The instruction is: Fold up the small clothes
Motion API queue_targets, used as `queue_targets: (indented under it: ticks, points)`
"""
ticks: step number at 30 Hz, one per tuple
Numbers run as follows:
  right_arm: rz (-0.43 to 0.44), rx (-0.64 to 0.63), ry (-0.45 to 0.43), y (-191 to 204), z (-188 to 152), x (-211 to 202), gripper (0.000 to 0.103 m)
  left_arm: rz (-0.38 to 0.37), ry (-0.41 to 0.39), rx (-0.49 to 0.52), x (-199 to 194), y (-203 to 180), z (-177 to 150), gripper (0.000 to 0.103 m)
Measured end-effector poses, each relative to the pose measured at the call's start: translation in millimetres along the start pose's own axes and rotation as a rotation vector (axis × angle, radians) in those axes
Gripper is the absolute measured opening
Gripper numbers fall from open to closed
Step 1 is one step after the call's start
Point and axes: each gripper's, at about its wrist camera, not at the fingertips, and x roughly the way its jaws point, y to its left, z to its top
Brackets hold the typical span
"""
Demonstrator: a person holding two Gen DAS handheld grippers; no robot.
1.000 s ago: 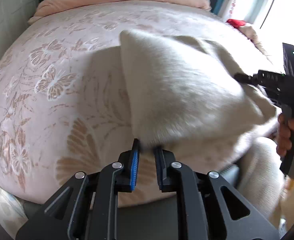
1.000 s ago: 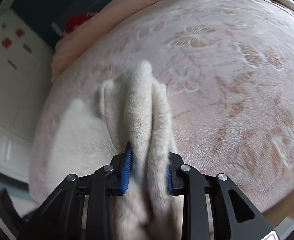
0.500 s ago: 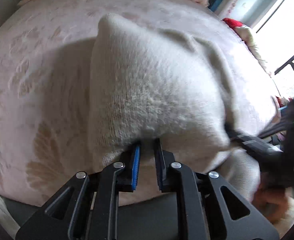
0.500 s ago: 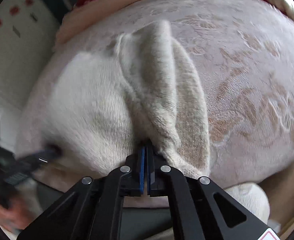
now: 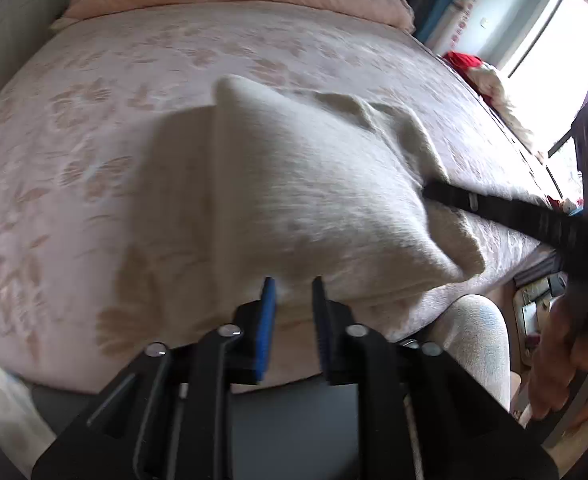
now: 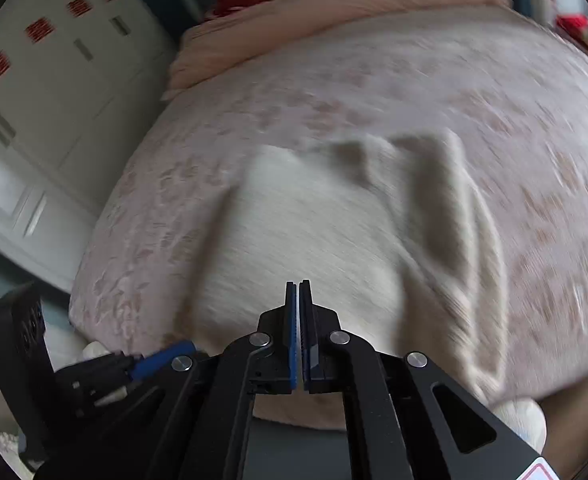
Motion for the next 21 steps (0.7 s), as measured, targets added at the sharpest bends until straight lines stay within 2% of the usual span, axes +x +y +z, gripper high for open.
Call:
queue_targets:
  ticks: [2, 3, 4, 5, 6, 7, 8, 10, 11, 13, 14, 16, 18, 19, 21]
  points:
    - [0.000, -0.063, 0.056, 18, 8, 31, 0.003, 0.037, 0.000, -0.041, -9, 17, -4, 0.026]
    - [0.003, -0.078, 0.122, 23, 5, 54, 0.003, 0.043, 0.005, -0.057, -10, 25, -5, 0.026]
    - [-0.014, -0.098, 0.195, 27, -2, 80, 0.002, 0.051, 0.006, -0.082, -13, 35, -7, 0.026]
    - [-0.058, -0.142, 0.212, 34, -12, 100, 0.002, 0.062, 0.004, -0.096, -15, 41, -9, 0.026]
    - [-0.072, -0.162, 0.184, 37, -12, 101, 0.002, 0.074, 0.004, -0.105, -16, 45, -11, 0.026]
    - [-0.083, -0.152, 0.194, 43, -3, 92, 0.003, 0.090, 0.004, -0.107, -18, 51, -12, 0.026]
    - [-0.067, -0.124, 0.186, 47, 3, 79, 0.005, 0.099, -0.001, -0.107, -20, 55, -13, 0.027]
    - [0.045, -0.088, 0.137, 56, 13, 53, 0.004, 0.110, -0.008, -0.117, -22, 60, -15, 0.033]
    - [0.065, -0.087, 0.136, 64, 11, 50, 0.004, 0.101, -0.007, -0.127, -21, 62, -15, 0.033]
    - [0.042, -0.116, 0.172, 70, 8, 66, 0.004, 0.083, -0.003, -0.145, -17, 67, -15, 0.033]
    - [0.012, -0.141, 0.236, 69, -1, 91, 0.004, 0.082, 0.001, -0.145, -16, 67, -13, 0.033]
    - [0.039, -0.138, 0.247, 63, -14, 115, 0.000, 0.076, -0.008, -0.138, -18, 64, -12, 0.033]
    - [0.073, -0.065, 0.255, 62, -2, 107, 0.000, 0.085, -0.022, -0.124, -23, 60, -12, 0.034]
    - [0.078, -0.055, 0.237, 64, 5, 96, 0.000, 0.093, -0.032, -0.118, -27, 61, -11, 0.035]
    - [0.054, -0.077, 0.135, 63, 16, 60, 0.000, 0.101, -0.041, -0.125, -30, 64, -8, 0.036]
